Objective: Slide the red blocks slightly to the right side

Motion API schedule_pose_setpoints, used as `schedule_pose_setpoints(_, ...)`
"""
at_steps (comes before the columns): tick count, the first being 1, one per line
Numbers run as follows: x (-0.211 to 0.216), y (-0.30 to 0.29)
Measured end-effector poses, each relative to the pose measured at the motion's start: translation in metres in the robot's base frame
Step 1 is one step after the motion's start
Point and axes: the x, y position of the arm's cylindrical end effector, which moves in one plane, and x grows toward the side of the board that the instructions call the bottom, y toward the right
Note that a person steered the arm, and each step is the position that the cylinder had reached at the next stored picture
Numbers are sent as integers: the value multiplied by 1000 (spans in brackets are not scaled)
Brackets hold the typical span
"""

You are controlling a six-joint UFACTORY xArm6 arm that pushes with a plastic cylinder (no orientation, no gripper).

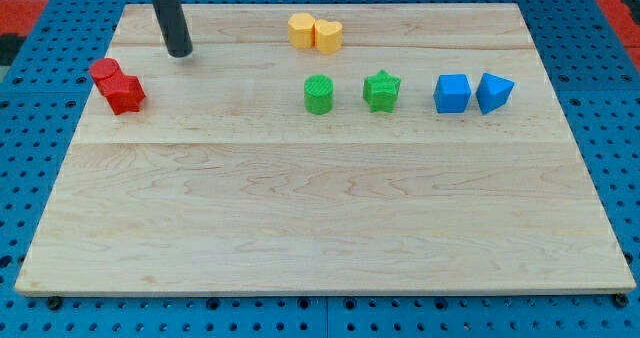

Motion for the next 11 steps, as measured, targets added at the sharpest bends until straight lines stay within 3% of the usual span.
schedule_pose_setpoints(2,-4,-80)
schedule_pose_setpoints(3,28,-106)
schedule_pose_setpoints(6,72,-105)
schedule_pose_setpoints(10,39,-59)
schedule_pose_setpoints(11,-10,-53)
